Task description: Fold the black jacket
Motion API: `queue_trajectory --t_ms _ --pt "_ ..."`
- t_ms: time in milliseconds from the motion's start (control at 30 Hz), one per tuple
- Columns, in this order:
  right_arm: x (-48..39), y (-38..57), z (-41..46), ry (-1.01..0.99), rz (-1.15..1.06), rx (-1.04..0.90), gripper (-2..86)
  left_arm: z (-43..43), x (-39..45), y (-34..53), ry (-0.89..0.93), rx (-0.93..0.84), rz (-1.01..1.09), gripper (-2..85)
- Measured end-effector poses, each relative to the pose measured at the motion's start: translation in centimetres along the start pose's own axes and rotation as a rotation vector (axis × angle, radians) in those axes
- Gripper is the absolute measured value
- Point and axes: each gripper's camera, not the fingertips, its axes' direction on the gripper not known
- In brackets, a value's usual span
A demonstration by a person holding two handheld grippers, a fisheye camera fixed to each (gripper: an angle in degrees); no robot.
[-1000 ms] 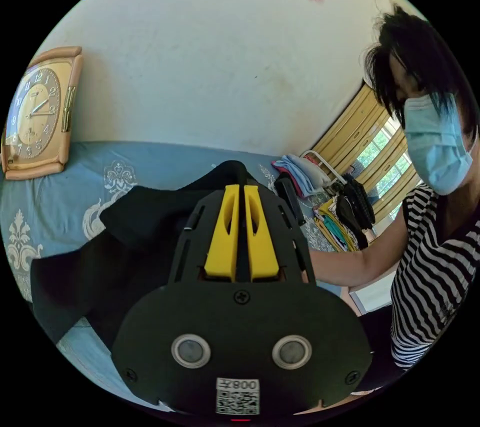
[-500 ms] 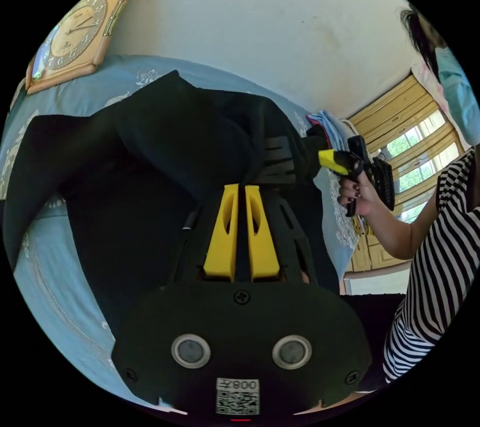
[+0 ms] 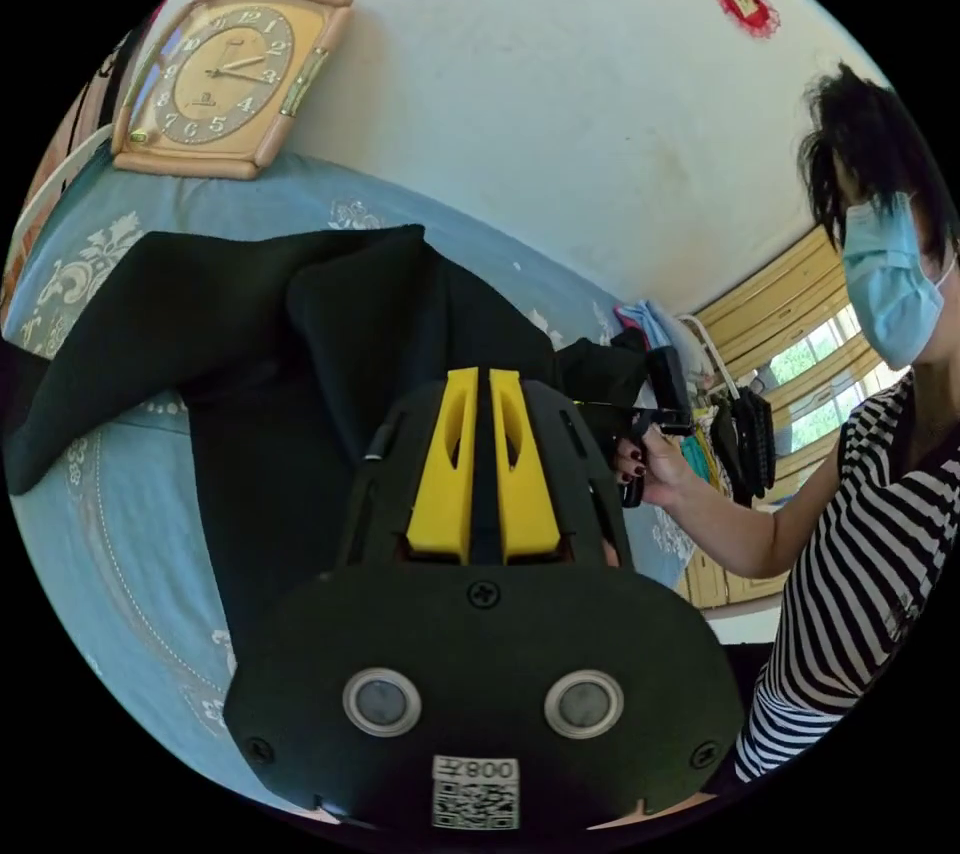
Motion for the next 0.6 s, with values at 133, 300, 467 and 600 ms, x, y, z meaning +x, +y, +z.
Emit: queue_trajectory --t_ms 133,300,467,600 --pt "-1.8 0.5 -1.6 -0.001 -0.03 0.049 4.6 3.7 0.0 0.2 -0.123 -0.181 0.044 0.5" --pt "-7.4 -0.6 -3.8 0.393 -0.227 0.077 9.4 4.2 -2.4 1.0 -0.082 -0.179 -0.047 0.2" --pt "-12.0 -2.3 0.2 0.665 -0.455 -0.06 10.5 4.2 -3.0 1.1 -0.087 -0.192 -0.05 0.1" --pt "-16.2 -2.3 3.1 0.793 -0.651 -0.111 11.1 4.1 -3.4 0.9 -0.094 -0.207 -0.039 0.1"
